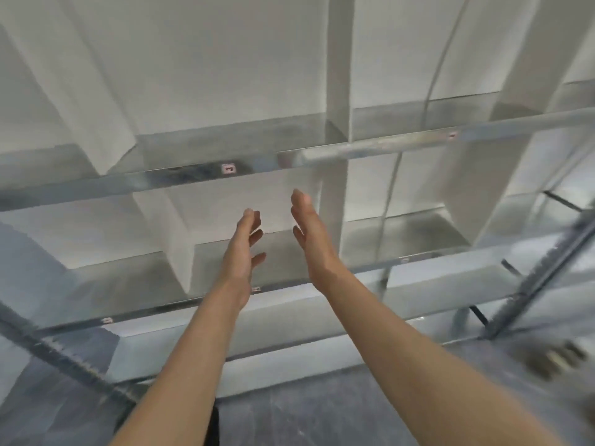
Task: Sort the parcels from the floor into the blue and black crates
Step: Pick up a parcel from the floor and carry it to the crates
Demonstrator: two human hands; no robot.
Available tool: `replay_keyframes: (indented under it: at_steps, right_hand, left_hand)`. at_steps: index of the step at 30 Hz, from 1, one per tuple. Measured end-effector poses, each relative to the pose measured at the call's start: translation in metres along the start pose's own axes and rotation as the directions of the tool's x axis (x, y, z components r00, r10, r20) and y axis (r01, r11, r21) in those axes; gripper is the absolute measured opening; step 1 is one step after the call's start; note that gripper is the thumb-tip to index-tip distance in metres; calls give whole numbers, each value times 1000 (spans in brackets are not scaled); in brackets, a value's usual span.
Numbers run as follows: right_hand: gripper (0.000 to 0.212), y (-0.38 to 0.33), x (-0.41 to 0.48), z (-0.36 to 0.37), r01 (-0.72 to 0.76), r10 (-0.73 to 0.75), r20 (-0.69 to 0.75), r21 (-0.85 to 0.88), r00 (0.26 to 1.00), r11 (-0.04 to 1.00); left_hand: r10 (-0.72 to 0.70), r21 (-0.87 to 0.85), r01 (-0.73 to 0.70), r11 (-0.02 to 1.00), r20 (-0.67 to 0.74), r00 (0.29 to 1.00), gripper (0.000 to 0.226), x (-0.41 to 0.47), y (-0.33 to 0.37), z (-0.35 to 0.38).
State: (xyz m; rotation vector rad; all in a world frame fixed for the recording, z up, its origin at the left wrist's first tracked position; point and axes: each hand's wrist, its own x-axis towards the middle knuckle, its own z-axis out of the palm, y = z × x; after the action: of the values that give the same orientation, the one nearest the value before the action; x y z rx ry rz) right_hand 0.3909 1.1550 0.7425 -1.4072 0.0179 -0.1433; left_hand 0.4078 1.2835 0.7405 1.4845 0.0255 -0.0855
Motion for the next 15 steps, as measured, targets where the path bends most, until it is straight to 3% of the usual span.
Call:
replay_keyframes:
  at_steps: [3,7,10,12,15]
  right_hand:
    - [52,-20,-32,-89,11,-11,-131,-2,991,1000]
    - [80,-35,-73,-194,41,-53,-339,-43,939,998]
    - [92,-40,-105,-261,30,-45,-471,-39,881,999]
    - [82,-44,-128,-297,42,-53,-552,-34,832,999]
    - [75,-43,-160,-350,54,-56,-669,-23,741,998]
  left_hand:
    - [-6,24,3,1000,149,989,52,-13,-8,90]
    - [-34,52,17,999,349,936,56,-40,-18,202]
    - [-62,78,27,997,498,865,50,-62,-26,273]
    - [-86,100,34,994,581,809,46,-76,-33,317]
    - [-114,121,41,992,689,716,60,-96,-47,379]
